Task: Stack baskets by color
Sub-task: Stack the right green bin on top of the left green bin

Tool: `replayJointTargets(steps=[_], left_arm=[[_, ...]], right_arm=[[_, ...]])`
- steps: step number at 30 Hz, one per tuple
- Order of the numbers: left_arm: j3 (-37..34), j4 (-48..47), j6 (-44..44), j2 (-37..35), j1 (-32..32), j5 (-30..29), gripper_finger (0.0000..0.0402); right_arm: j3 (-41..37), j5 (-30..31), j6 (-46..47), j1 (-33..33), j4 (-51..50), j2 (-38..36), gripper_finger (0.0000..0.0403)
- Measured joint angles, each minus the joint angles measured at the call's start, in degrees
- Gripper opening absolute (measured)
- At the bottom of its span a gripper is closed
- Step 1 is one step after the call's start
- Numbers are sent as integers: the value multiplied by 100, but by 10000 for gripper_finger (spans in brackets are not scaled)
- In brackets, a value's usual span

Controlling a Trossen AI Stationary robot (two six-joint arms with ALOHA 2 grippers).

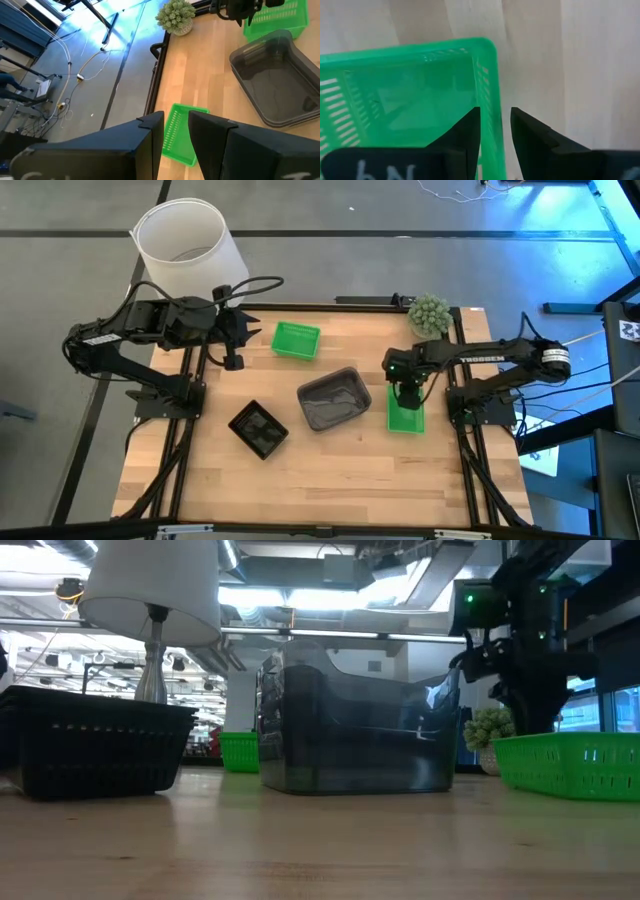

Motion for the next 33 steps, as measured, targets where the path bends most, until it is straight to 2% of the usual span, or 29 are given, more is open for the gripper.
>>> replayJointTargets(steps=[10,12,16,18,23,29,33], left_arm=[[0,-2,11,0,0,0,82],[0,-3,11,0,0,0,82],[0,-3,11,0,-1,-2,82],[0,-3,9,0,-1,-2,82],[0,-3,9,0,0,-2,82],[0,-2,4,0,0,-2,82],[0,-2,7,0,0,-2,82]], right_arm=[[10,111,28,0,-1,723,103],[30,113,22,0,5,808,87],[152,85,-25,-16,215,874,17],[293,73,-31,-62,329,875,11],[1018,543,-322,-269,-207,876,4],[2253,1339,-977,-642,-1461,878,3],[3068,1750,-1503,-938,-1792,878,2]])
